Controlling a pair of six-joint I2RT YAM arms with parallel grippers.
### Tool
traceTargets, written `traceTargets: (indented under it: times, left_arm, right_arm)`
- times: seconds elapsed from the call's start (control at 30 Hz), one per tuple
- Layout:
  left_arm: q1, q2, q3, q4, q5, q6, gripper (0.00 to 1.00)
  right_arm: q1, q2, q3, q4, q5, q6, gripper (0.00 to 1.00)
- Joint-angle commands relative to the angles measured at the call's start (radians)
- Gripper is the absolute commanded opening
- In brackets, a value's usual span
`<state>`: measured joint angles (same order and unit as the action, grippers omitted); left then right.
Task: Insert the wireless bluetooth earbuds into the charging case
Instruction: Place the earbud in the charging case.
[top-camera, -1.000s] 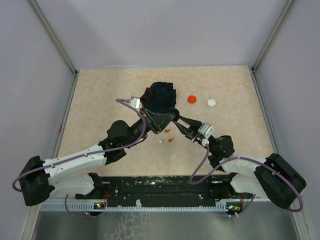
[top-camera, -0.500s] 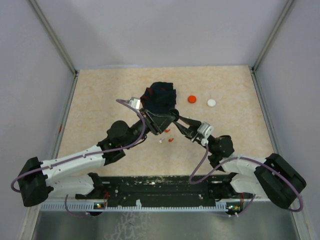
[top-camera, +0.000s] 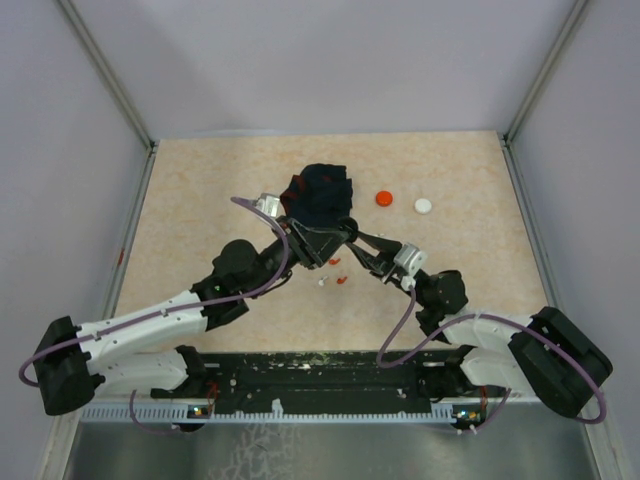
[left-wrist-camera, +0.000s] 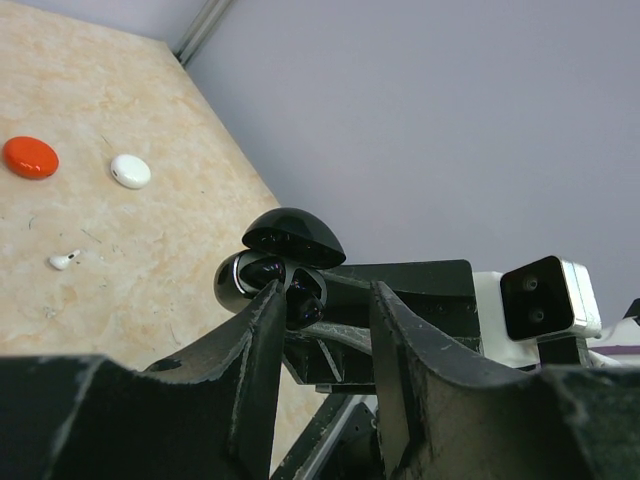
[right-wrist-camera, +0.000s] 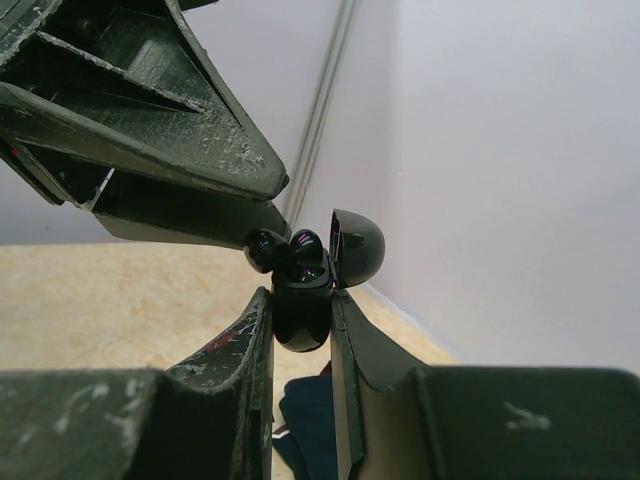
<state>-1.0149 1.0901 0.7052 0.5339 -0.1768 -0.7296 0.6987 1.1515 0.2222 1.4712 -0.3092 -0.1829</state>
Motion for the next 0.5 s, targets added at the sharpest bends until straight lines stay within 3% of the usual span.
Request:
traceTargets:
  times: [0.0, 0.47]
  left_arm:
    - [-0.001, 0.003, 0.029, -0.054, -0.024, 0.004, 0.46]
    - [-0.001, -0.011, 0.079, -0.180, 0.015, 0.053, 0.54]
  right_arm:
    - [0.013, -0.022, 0.006, 0.097, -0.004, 0.005, 0.00]
    - [0.014, -0.020, 0.008, 0.089, 0.020, 0.011, 0.00]
